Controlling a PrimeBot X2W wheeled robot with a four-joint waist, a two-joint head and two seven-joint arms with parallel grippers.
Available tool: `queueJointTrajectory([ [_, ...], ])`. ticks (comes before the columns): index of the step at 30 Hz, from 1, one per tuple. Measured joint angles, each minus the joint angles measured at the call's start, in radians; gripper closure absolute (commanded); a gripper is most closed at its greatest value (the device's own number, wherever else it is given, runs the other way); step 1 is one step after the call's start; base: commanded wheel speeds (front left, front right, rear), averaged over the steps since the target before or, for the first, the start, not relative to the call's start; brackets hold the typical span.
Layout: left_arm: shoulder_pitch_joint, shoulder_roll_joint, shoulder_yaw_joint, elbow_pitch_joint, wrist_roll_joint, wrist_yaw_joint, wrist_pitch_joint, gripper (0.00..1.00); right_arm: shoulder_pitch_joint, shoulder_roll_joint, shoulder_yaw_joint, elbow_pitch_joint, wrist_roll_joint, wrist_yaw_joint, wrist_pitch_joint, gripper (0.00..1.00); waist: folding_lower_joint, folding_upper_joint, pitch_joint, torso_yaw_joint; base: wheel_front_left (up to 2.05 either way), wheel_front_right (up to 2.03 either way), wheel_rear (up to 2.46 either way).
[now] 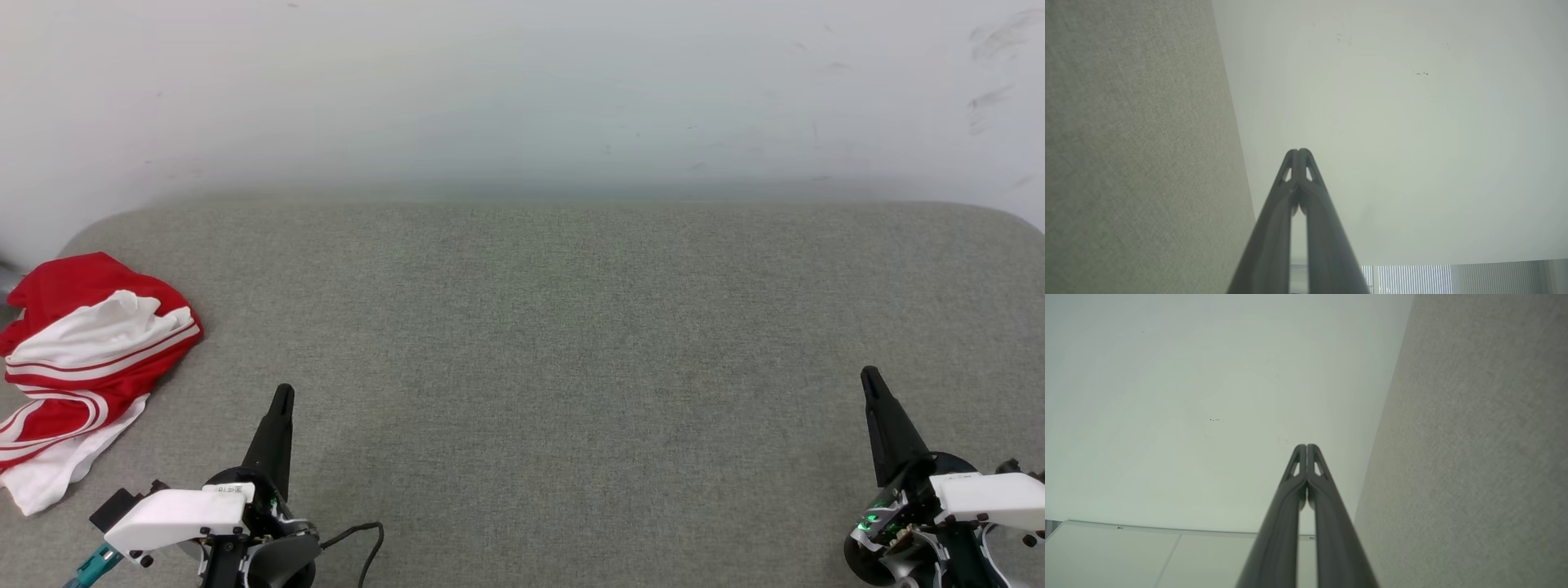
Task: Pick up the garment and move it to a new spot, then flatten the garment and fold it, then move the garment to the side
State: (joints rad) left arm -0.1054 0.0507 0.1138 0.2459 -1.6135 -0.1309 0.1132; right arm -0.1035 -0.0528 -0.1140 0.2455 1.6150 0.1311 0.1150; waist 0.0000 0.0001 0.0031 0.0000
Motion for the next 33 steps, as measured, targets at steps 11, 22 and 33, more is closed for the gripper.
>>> queueJointTrajectory([
  [11, 0.000, 0.000, 0.000, 0.000, 0.000, 0.000, 0.000, 1.00, 0.000, 0.000, 0.000, 0.000, 0.000, 0.000, 0.000, 1.00, 0.0000, 0.0000, 0.000, 0.000, 0.00, 0.00, 0.00],
  [22, 0.037, -0.004, -0.009, 0.026, 0.016, 0.000, -0.025, 0.00, 0.042, 0.001, 0.003, 0.035, -0.019, 0.000, -0.023, 0.00, 0.0000, 0.0000, 0.001, 0.000, 0.00, 0.00, 0.00],
  [33, 0.037, -0.003, 0.009, -0.013, 0.192, 0.018, -0.075, 0.00, 0.043, 0.002, -0.005, -0.023, -0.232, 0.000, -0.076, 0.00, 0.0000, 0.0000, 0.007, 0.000, 0.00, 0.00, 0.00],
])
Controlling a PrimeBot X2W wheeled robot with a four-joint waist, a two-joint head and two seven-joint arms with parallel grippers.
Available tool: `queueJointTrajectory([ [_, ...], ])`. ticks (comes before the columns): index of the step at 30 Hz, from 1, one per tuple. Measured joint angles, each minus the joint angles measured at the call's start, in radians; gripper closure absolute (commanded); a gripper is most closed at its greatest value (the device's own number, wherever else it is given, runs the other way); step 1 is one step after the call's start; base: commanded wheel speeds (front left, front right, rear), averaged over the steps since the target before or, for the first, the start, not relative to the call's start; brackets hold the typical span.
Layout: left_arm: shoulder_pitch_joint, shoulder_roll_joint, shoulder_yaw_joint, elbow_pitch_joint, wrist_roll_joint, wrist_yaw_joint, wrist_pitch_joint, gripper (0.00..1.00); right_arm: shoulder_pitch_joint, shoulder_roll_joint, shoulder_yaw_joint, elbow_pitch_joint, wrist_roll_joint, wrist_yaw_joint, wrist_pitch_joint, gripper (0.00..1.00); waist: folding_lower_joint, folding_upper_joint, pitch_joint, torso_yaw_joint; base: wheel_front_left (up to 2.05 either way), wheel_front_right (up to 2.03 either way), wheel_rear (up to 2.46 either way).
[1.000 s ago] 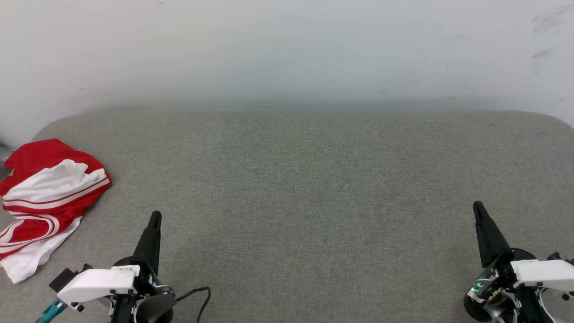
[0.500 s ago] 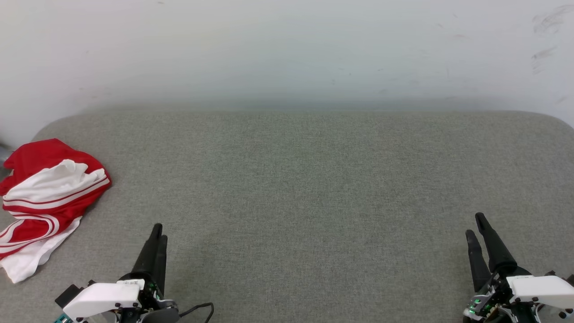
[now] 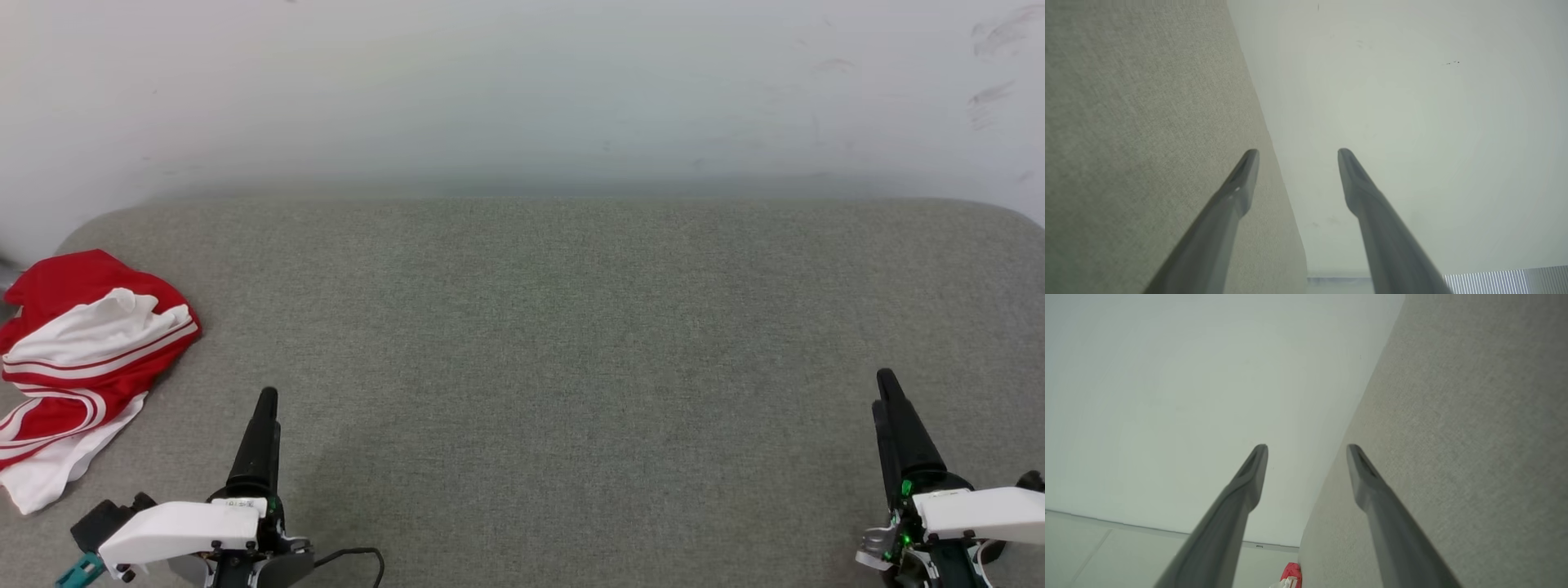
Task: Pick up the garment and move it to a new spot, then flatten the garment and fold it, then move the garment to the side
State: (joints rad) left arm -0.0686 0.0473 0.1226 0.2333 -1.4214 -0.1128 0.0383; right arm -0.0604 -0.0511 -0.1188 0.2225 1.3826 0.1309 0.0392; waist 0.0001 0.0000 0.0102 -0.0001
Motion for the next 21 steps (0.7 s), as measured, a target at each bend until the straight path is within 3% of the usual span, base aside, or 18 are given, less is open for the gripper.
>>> queueJointTrajectory([
  [21, 0.000, 0.000, -0.079, -0.118, 0.449, 0.132, -0.085, 0.00, 0.019, 0.000, 0.026, -0.124, -0.465, 0.000, -0.084, 0.00, 0.0000, 0.0000, 0.005, 0.002, 0.00, 0.00, 0.00],
])
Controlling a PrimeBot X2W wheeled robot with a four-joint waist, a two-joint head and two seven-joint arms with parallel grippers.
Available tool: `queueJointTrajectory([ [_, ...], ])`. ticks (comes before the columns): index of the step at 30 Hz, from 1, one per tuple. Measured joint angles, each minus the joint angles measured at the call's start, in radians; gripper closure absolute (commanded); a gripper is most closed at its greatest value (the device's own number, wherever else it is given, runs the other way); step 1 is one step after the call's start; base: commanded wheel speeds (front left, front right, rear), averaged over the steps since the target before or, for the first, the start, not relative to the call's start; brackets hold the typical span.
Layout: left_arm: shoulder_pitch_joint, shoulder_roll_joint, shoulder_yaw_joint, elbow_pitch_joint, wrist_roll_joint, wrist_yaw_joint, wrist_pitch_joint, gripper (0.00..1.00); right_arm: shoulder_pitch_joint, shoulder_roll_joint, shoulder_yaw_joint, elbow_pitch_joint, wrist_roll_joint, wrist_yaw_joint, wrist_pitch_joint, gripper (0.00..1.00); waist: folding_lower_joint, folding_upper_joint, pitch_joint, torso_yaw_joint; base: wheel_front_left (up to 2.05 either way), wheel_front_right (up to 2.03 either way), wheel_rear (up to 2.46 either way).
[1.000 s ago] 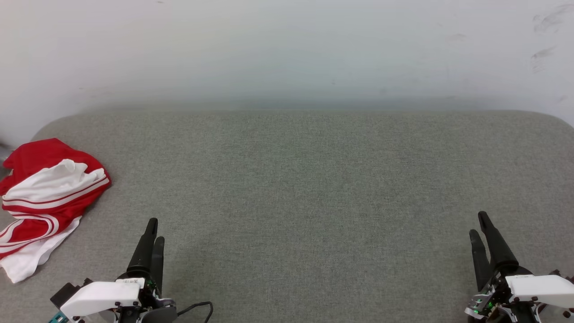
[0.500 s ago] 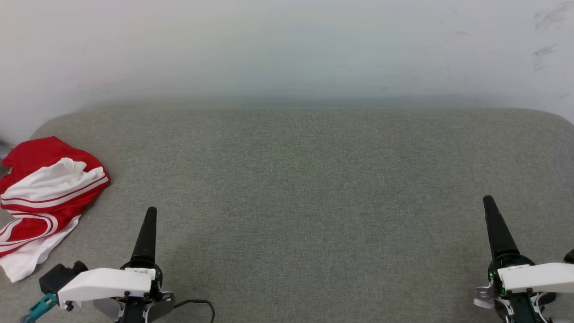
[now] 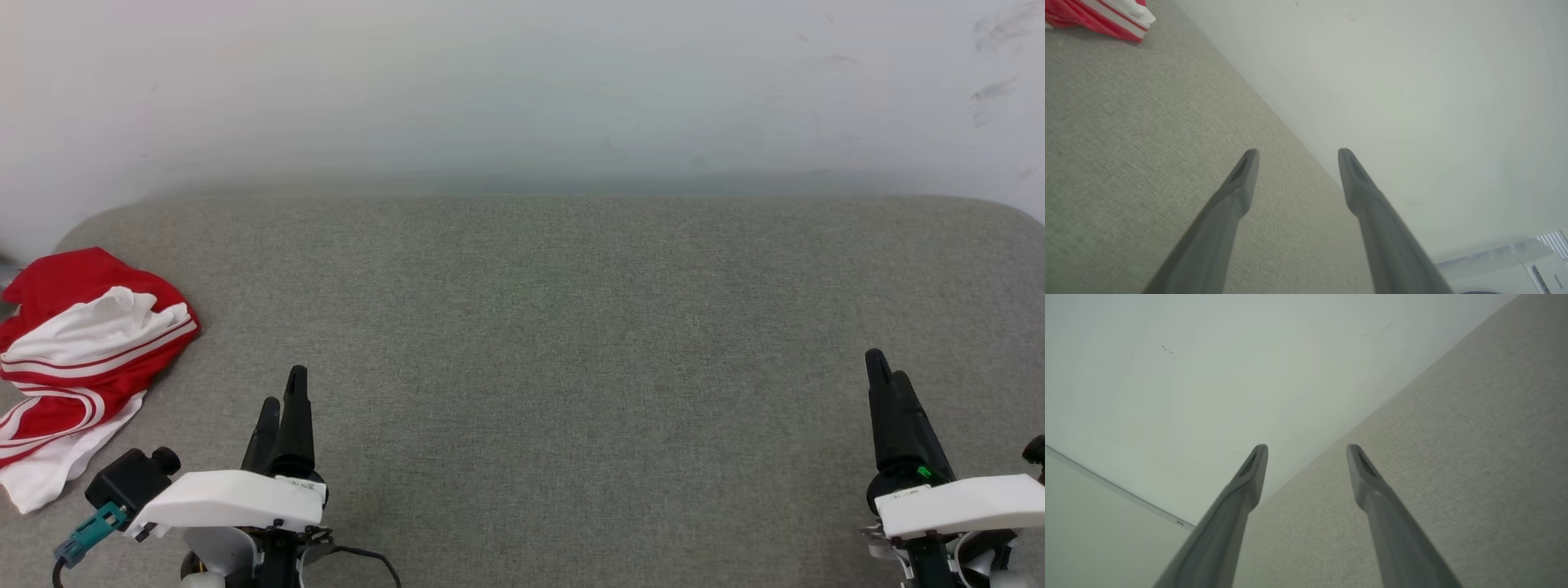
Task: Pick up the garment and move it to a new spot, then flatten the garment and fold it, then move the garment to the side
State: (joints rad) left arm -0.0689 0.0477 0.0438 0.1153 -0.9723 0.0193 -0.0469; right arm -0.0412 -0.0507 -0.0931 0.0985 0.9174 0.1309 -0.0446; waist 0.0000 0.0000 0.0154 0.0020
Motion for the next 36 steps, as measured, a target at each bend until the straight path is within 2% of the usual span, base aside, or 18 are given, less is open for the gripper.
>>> queueJointTrajectory([
  [21, 0.002, 0.002, -0.055, -0.034, 0.329, 0.055, -0.064, 0.00, 0.021, 0.000, 0.005, -0.039, -0.305, 0.000, -0.067, 0.00, 0.0000, 0.0000, 0.000, 0.002, 0.00, 0.00, 0.00],
  [36, 0.008, 0.006, -0.088, -0.049, 0.500, 0.086, -0.107, 0.00, 0.030, 0.000, 0.012, -0.065, -0.480, 0.000, -0.106, 0.00, 0.0000, 0.0000, 0.001, 0.003, 0.00, 0.00, 0.00],
])
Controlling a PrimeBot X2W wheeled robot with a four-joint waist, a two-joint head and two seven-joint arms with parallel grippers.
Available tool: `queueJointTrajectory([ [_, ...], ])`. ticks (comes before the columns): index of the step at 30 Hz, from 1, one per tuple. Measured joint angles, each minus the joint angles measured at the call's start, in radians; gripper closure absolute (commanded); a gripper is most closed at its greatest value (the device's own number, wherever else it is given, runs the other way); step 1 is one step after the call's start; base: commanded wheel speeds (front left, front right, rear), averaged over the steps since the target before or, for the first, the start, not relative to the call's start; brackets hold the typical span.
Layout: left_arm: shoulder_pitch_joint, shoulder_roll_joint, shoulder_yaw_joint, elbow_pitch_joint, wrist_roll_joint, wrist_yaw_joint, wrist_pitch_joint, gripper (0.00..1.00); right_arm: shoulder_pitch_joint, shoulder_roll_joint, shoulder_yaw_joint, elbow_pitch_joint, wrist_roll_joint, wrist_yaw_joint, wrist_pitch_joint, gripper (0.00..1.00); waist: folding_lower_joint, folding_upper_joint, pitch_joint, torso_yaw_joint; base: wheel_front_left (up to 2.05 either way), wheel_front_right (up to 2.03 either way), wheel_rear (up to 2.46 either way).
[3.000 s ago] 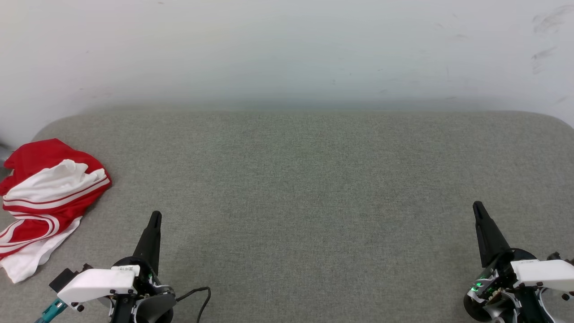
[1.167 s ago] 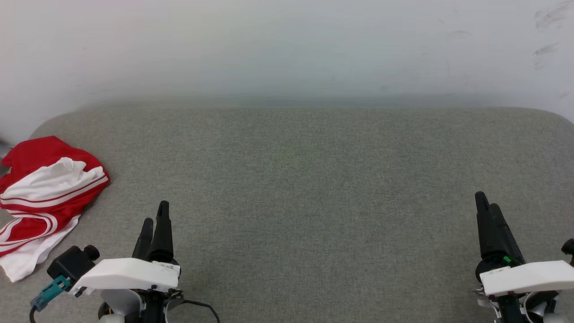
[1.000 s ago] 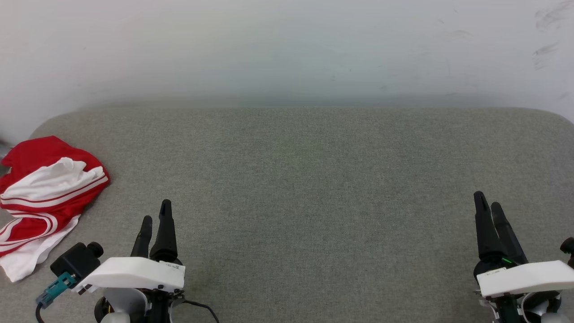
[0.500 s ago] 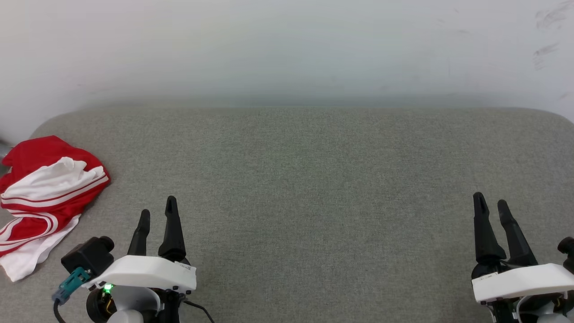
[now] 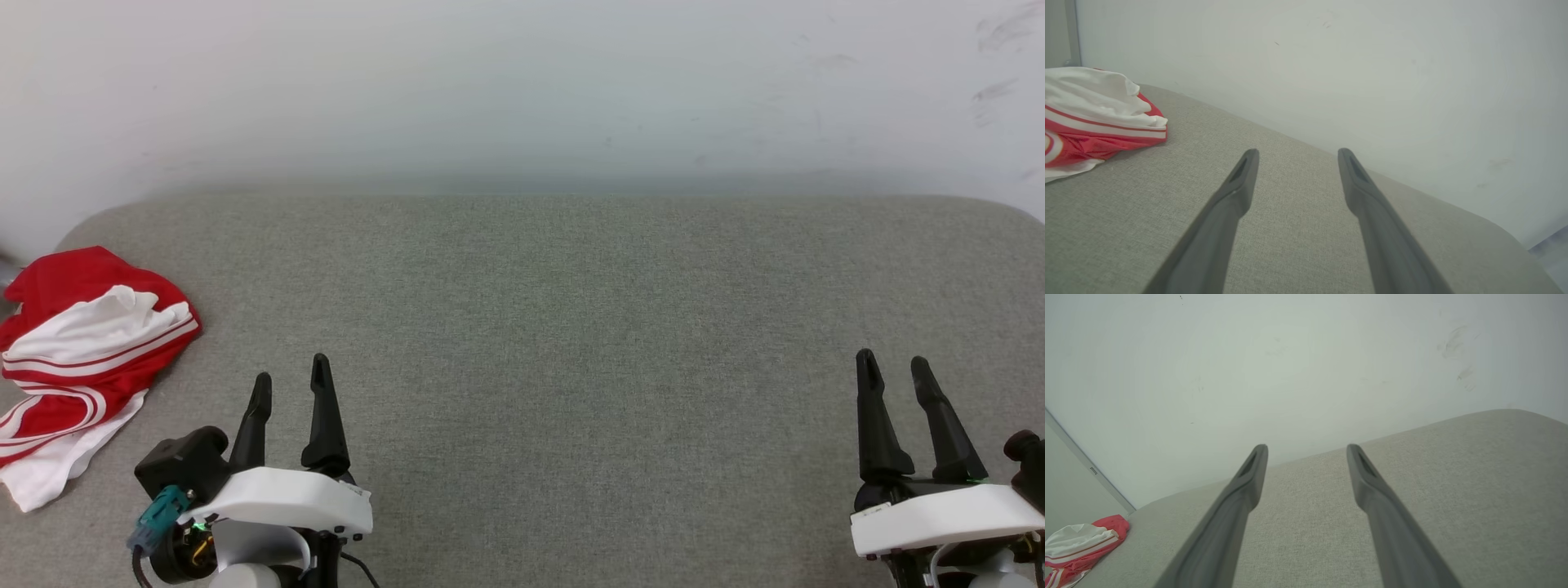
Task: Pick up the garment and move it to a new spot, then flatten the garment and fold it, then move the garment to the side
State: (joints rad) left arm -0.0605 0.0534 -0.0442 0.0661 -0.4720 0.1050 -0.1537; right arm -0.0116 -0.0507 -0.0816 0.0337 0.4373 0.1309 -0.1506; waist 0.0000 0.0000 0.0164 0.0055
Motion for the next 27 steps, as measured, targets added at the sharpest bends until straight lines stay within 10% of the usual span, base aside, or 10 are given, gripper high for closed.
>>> queueJointTrajectory([
  [27, 0.012, 0.005, -0.028, -0.007, 0.249, 0.020, -0.061, 0.00, 0.016, 0.000, 0.006, -0.033, -0.240, 0.000, -0.062, 0.00, 0.0000, 0.0000, 0.000, -0.003, 0.00, 0.00, 0.00],
])
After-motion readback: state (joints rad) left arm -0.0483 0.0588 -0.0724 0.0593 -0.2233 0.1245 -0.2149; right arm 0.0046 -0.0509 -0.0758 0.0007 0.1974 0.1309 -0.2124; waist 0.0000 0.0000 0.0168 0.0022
